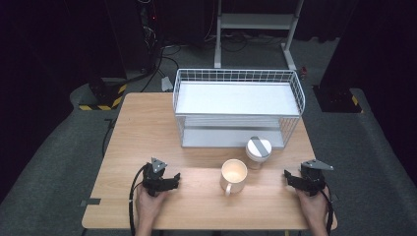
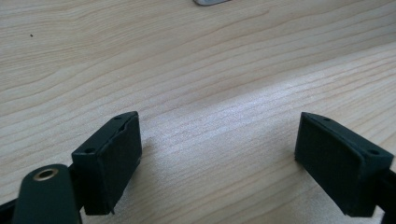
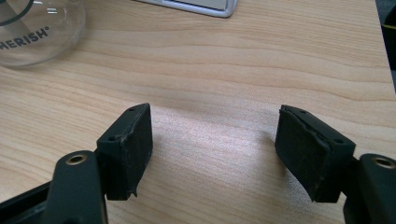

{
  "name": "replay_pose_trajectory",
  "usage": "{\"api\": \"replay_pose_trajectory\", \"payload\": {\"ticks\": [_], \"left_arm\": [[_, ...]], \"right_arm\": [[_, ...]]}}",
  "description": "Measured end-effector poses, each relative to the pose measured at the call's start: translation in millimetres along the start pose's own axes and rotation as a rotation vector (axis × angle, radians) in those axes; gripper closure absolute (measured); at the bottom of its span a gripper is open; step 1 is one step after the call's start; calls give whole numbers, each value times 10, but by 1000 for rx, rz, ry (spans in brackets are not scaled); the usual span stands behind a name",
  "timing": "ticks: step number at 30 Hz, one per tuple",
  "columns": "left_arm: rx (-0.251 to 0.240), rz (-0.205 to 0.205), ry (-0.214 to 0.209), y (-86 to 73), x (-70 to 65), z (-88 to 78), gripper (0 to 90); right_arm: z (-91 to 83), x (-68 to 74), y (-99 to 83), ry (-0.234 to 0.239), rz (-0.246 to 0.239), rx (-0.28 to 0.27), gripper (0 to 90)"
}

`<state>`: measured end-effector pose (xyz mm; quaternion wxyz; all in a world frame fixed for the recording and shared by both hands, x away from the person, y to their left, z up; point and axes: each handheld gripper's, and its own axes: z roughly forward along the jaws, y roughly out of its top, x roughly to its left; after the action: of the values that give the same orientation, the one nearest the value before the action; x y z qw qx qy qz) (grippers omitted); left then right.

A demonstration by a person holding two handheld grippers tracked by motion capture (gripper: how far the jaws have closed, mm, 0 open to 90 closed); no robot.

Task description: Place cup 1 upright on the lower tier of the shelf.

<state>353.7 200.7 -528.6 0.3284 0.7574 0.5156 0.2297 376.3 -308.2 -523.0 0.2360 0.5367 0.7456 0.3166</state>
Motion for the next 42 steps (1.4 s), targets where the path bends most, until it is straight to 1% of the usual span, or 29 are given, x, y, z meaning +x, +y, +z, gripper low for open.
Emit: {"api": "replay_pose_trajectory", "payload": {"ticks": [13,18,27,32,33,38,39,42], "left_arm": [[0,-3,0,-3,-3,-4,153],[1,-3,-1,-4,-3,-6,154],[-1,-5,1,-6,-5,-7,157],[-2,-5,2,-8,-6,-8,158],[-2,-5,2,-8,-6,-8,158],[-3,-5,3,-8,-6,-8,158],[-3,-5,3,-8,-6,-8,158],[-2,-3,2,-9,-6,-10,159]], "right_arm": [[0,0,0,0,0,0,273],[-10,9,-8,4,-9,6,243],[-24,24,-26,-2,6,18,180],[-64,35,-56,-2,18,0,180],[-74,36,-63,-1,14,-4,180],[-111,52,-95,15,8,-18,176],[-125,63,-101,21,14,-14,174],[-162,96,-135,29,11,-33,169]]}}
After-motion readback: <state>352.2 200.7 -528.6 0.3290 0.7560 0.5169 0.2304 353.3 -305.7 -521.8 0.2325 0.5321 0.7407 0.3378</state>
